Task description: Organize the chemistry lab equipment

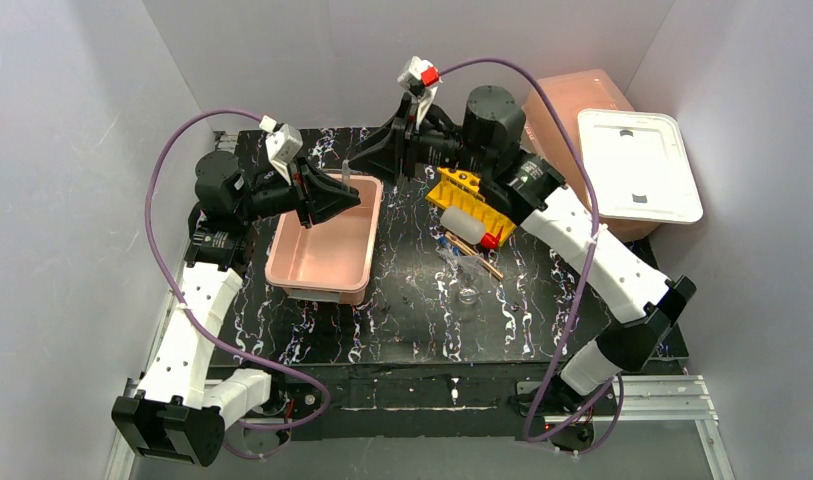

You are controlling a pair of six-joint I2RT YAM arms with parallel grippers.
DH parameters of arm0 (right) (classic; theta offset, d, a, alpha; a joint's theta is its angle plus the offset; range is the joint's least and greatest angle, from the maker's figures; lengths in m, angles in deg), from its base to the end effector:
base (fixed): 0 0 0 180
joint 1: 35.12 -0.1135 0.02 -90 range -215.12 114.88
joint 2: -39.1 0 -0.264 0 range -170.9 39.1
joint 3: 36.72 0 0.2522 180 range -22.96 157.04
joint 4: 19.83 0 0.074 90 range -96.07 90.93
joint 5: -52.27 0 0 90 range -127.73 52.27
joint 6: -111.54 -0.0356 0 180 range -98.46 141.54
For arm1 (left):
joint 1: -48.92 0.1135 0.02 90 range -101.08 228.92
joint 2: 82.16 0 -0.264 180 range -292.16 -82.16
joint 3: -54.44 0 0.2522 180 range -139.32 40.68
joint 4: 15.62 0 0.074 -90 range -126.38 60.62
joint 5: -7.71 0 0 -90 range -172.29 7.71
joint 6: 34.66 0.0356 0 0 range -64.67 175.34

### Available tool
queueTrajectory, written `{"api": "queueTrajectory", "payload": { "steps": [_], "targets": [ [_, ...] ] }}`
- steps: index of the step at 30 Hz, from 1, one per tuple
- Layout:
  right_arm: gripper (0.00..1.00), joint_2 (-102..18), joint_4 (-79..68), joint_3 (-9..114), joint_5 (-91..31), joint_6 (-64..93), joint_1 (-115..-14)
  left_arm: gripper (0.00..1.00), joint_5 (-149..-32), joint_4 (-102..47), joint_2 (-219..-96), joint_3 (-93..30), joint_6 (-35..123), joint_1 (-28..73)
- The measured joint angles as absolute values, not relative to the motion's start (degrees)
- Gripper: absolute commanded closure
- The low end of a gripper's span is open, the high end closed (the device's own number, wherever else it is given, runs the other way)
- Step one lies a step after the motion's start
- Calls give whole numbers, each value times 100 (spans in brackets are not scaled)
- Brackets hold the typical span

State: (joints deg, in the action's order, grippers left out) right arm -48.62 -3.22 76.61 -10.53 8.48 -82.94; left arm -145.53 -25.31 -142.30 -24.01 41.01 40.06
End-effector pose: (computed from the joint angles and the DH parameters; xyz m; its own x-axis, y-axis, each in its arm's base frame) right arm 0.2171 0.2638 0.5028 -0.1151 0.1723 -0.9783 -0.9611 0.2297 0.1535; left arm 0.2095 -0.0648 0.4352 -0.0896 -0.0988 -0.9911 0.9490 0.2936 -0.1150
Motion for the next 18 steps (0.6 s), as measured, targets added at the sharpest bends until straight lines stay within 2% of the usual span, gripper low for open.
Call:
{"api": "queueTrajectory", "payload": {
  "steps": [4,9,18],
  "targets": [
    [48,-5197,572,8487,-585,1156,-8112,100,-14555,-2622,-14232,-2401,4193,4006],
    [42,-5389,1175,8610,-157,1283,-8058,100,-14555,-2684,-14232,-2401,4247,4006],
    [45,-5468,1007,8424,191,1123,-8062,100,-14551,-2688,-14234,-2401,4276,4006]
  ]
}}
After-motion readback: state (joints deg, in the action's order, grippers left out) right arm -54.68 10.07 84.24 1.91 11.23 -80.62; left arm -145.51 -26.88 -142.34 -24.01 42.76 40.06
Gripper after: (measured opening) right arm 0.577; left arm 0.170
